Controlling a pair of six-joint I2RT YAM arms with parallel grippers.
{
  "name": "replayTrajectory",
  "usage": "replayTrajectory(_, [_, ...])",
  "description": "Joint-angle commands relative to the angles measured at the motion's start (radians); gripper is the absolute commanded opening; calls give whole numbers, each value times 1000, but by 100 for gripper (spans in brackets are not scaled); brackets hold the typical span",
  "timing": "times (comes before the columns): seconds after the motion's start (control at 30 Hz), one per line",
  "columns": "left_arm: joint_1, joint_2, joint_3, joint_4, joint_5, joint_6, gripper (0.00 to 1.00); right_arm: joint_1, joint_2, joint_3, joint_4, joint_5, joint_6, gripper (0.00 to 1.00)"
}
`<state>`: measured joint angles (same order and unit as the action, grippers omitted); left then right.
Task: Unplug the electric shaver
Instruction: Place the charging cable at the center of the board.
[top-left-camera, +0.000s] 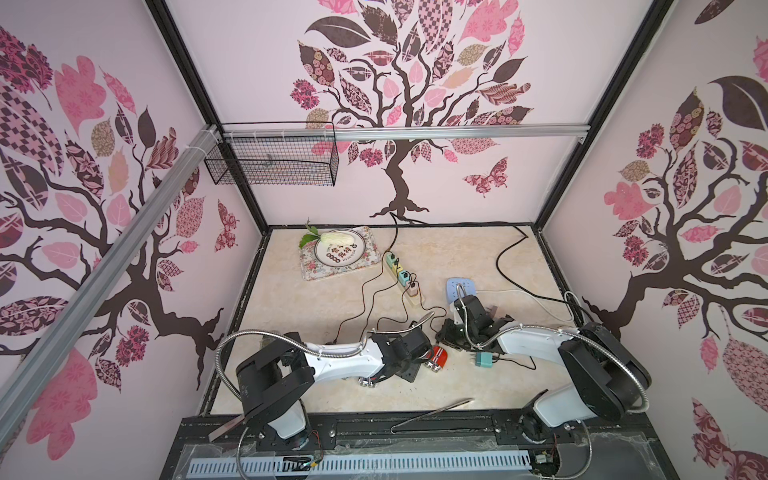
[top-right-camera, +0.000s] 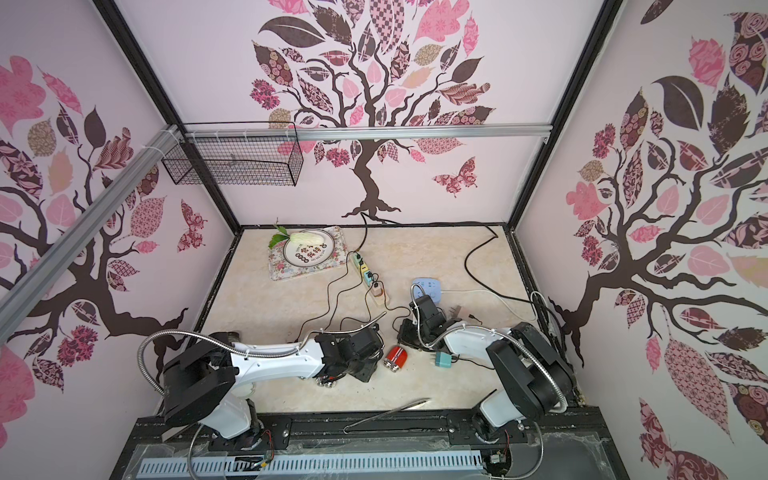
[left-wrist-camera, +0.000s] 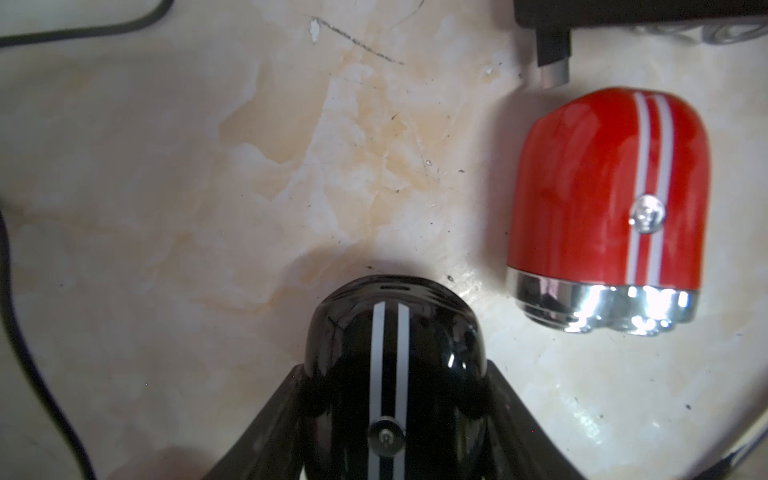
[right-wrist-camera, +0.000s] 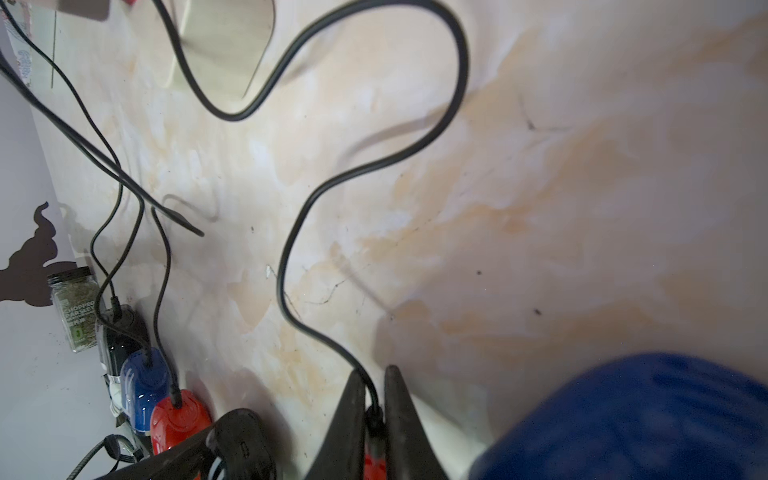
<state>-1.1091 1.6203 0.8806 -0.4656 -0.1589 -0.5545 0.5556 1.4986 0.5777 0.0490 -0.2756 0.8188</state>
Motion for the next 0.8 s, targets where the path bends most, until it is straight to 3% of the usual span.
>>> replayTrajectory(0.0, [-5,18,58,-37,-50,-7,23,6,18,25,-7,29,-13,16])
replayTrajectory(0.47, [-15,71,92,-73,-56,5,40,7,-39,38,-48,33,-21,31])
replayTrajectory(0.77, [-23,89,107,-82,-57,-4,58,7,-113,65,-115,59,-43,38])
